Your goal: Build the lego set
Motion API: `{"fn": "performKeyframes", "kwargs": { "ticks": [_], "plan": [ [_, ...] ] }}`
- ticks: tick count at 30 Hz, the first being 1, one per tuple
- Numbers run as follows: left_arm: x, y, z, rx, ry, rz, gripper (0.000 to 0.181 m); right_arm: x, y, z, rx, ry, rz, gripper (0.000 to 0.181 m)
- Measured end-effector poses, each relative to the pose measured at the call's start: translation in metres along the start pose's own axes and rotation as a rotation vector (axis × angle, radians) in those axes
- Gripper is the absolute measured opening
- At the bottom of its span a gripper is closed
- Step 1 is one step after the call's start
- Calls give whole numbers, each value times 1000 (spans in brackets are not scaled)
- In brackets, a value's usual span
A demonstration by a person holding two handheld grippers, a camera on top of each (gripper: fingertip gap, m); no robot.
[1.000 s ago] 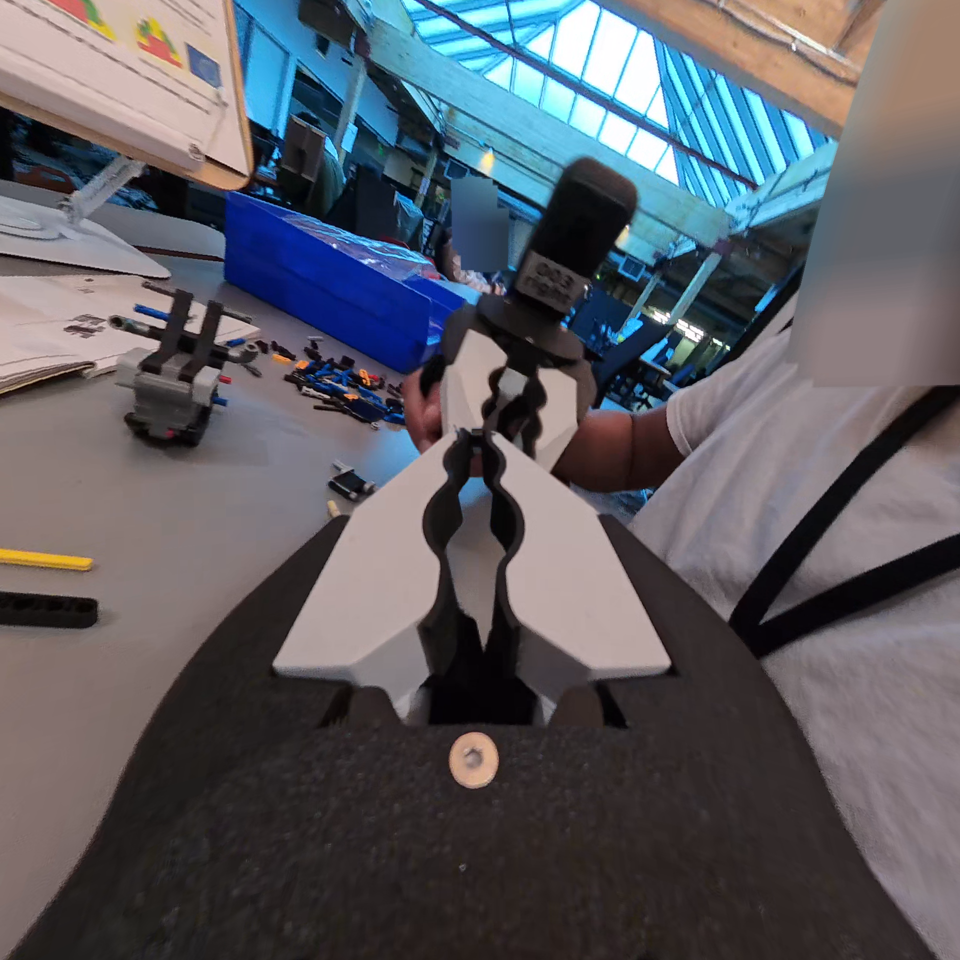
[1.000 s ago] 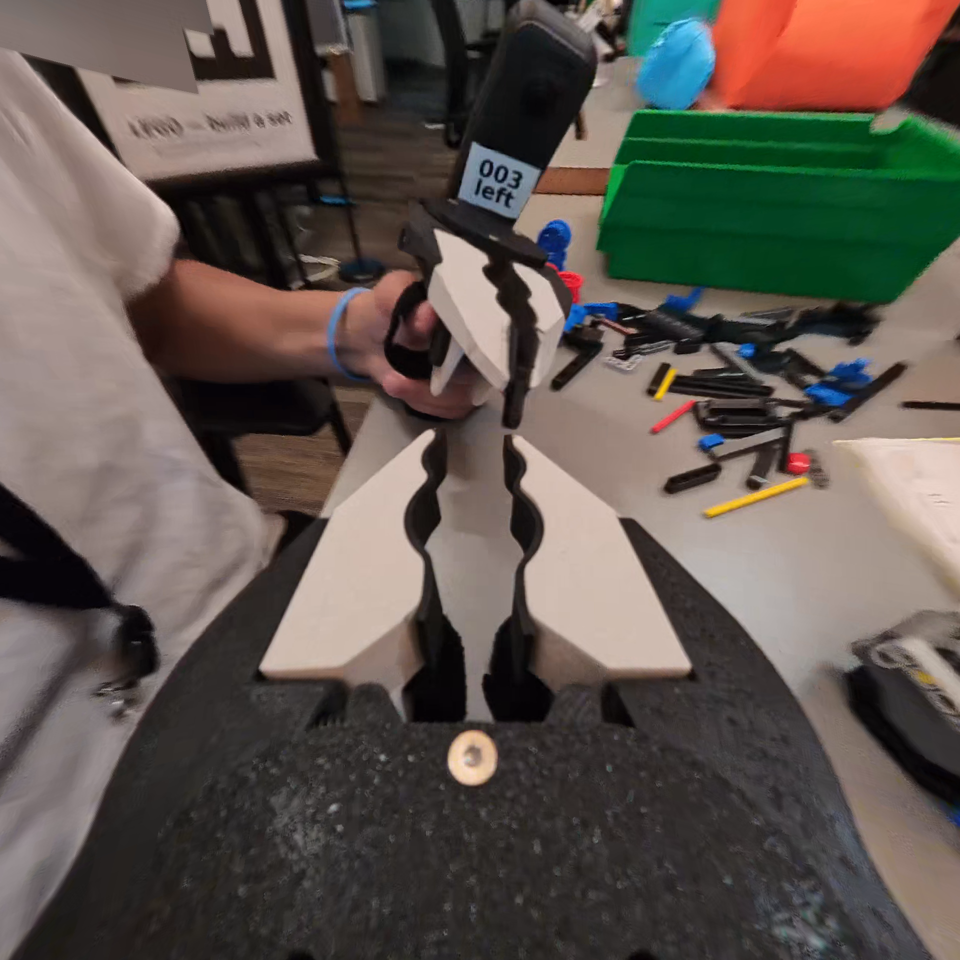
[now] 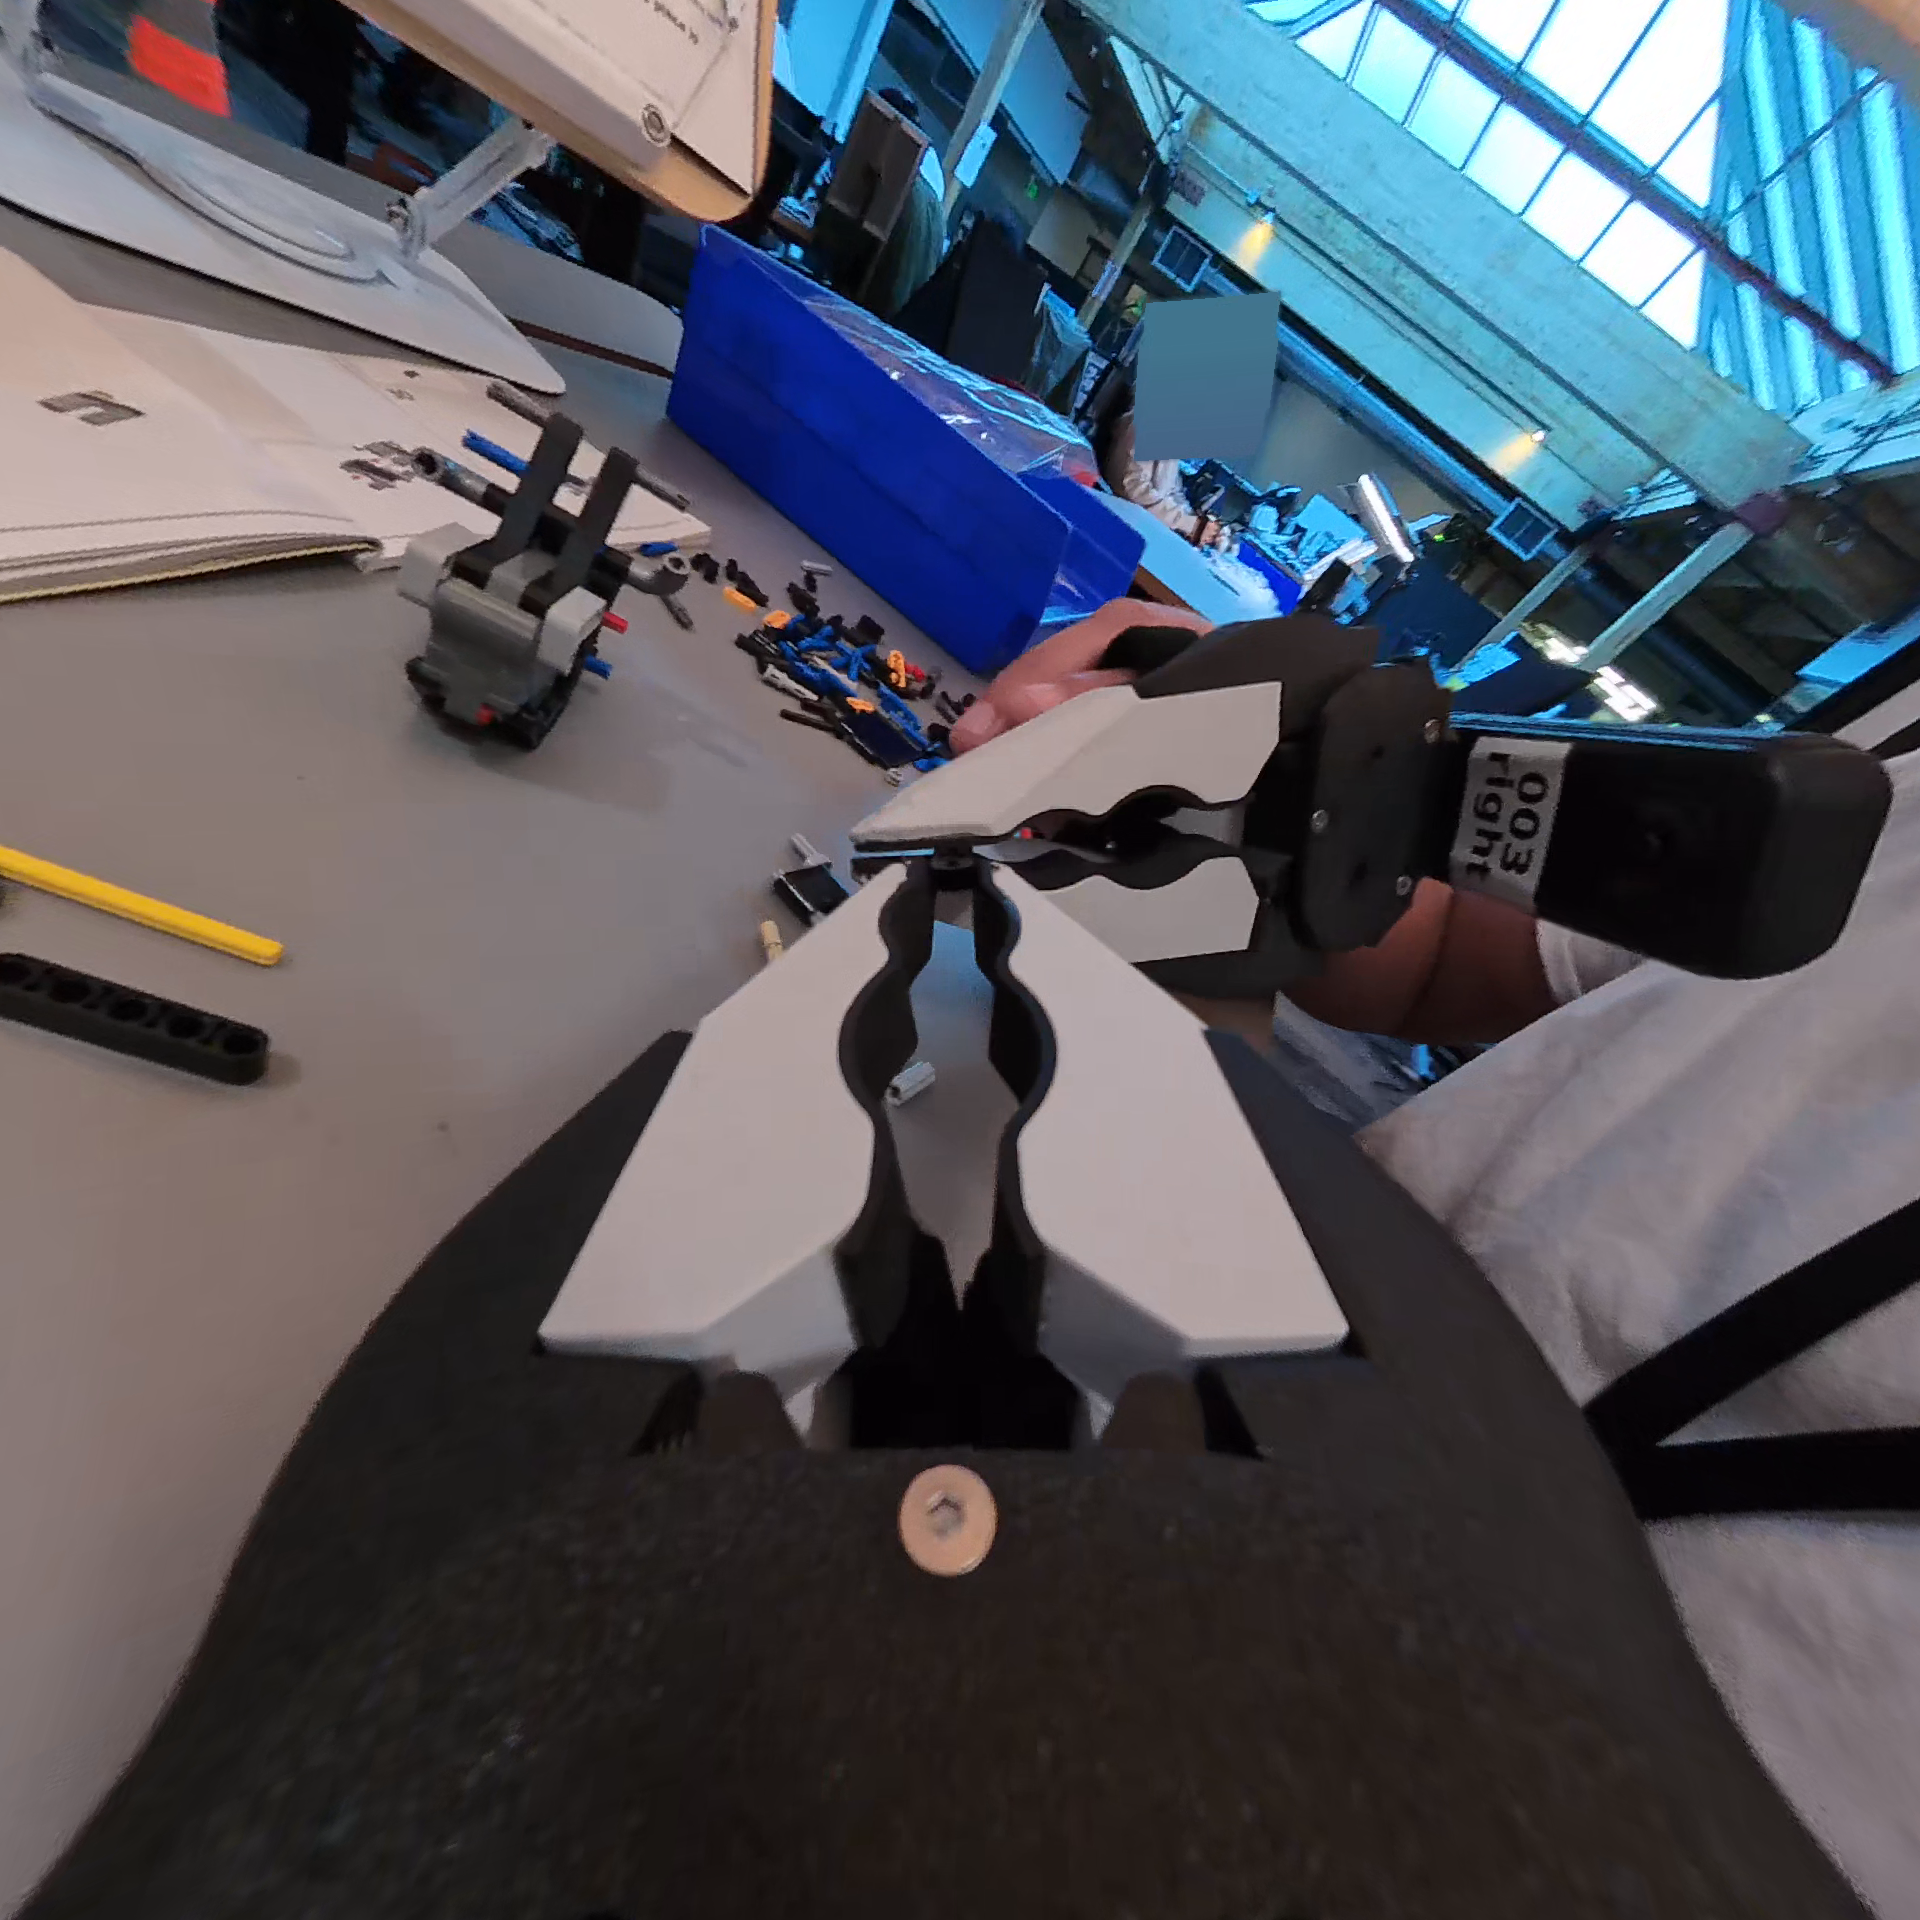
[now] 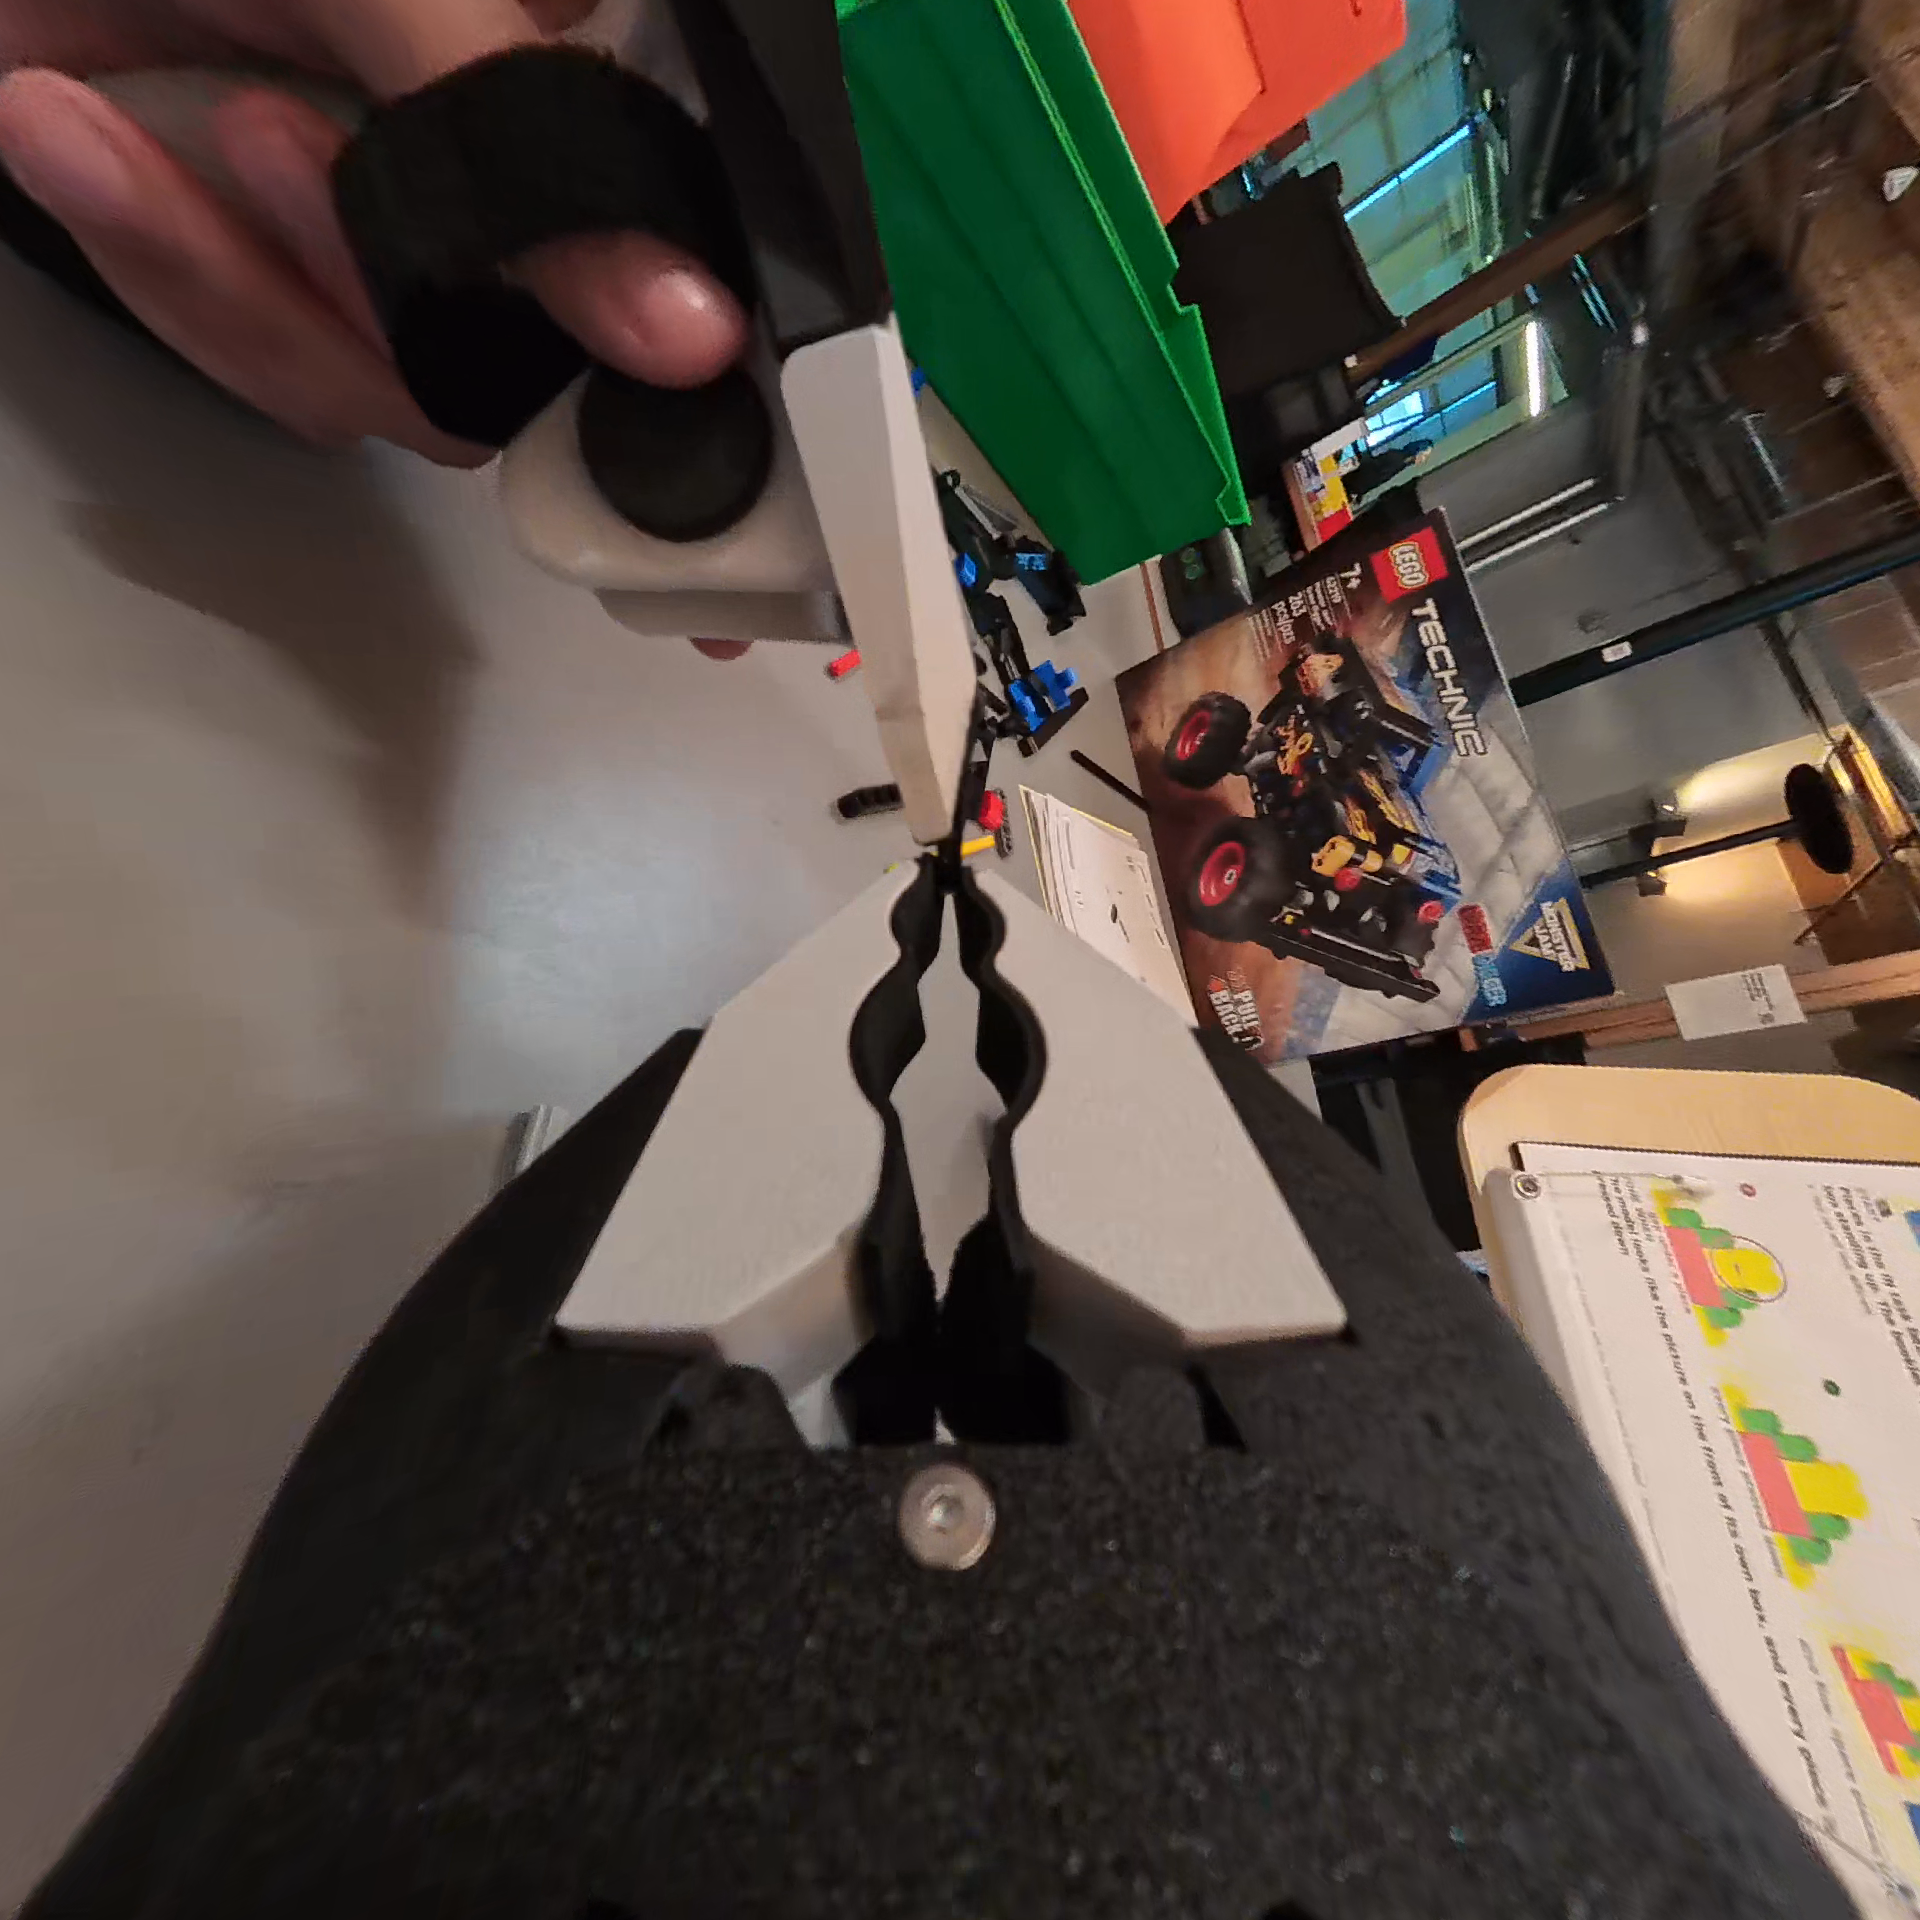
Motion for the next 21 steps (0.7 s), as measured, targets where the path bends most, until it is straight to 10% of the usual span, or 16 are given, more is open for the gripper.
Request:
{"fn": "performKeyframes", "kwargs": {
  "ticks": [15, 21],
  "plan": [
    [-17, -2, 2, -139, -132, -236, 5, -9, -5, 1, -66, -18, -297, 2],
    [-16, -5, 5, -169, -68, -219, 8, -22, 9, -2, -244, -387, -856, 2]
  ]
}}
Point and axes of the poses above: each gripper's, where its closed fingertips meet, z back along the fingers, y out of its underside, x = y × z across the jaws, the point moved 9 cm from there along z, back along the fingers, and after that the axes turned 1 degree about z, right-handed, at the moved point
